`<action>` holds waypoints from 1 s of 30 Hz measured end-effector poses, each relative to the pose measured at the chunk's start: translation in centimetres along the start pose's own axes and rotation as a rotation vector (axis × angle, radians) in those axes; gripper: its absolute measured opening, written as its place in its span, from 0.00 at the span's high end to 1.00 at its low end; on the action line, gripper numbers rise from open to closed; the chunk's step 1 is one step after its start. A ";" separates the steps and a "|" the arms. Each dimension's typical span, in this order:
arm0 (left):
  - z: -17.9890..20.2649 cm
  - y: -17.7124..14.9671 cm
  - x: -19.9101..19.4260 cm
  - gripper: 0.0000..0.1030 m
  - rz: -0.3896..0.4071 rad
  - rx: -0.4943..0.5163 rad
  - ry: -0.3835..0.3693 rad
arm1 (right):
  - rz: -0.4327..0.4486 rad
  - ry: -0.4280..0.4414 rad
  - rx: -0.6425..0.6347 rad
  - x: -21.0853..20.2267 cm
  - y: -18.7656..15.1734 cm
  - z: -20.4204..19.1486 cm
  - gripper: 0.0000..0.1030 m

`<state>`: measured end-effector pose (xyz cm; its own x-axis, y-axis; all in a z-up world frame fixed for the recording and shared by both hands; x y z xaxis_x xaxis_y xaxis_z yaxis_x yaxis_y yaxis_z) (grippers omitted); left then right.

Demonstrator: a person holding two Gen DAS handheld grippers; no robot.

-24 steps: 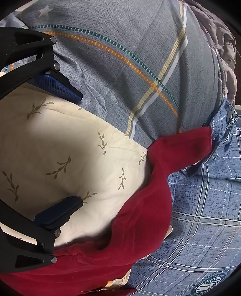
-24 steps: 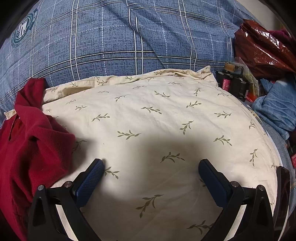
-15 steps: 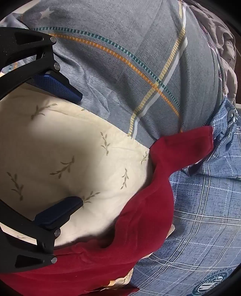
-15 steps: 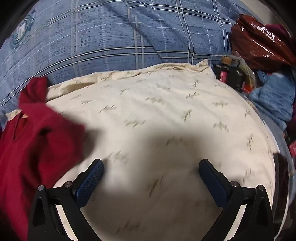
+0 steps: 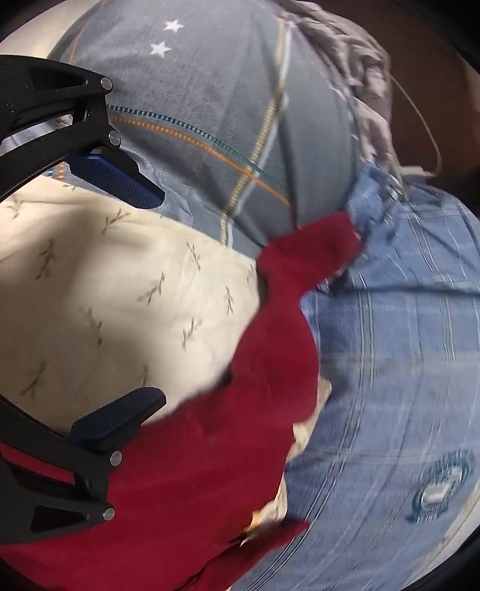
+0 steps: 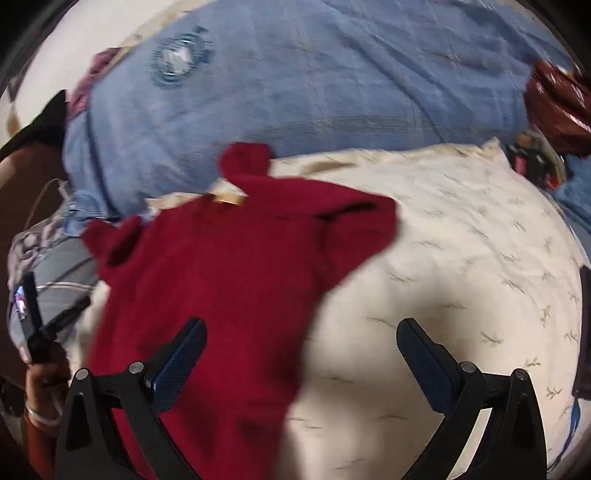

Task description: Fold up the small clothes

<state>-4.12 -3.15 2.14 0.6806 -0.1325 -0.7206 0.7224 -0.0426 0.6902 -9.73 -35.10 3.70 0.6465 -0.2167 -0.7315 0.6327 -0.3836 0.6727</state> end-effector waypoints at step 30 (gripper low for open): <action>7.3 3.9 1.4 0.05 -0.020 0.066 -0.112 | 0.020 -0.039 -0.009 9.3 3.6 -10.1 0.00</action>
<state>-1.21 -10.73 4.28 0.6457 -0.2406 -0.7247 0.7234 -0.1111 0.6815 2.82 -29.45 0.42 0.6422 -0.2596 -0.7213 0.6236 -0.3703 0.6885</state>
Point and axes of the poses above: each gripper's, at about its wrist camera, not at the fingertips, and x roughly the way its jaws point, z to its right, y to its top, the point moved 5 cm from there along x, roughly the way its jaws point, and after that the axes turned 6 degrees about -y, right-handed, at the moved point
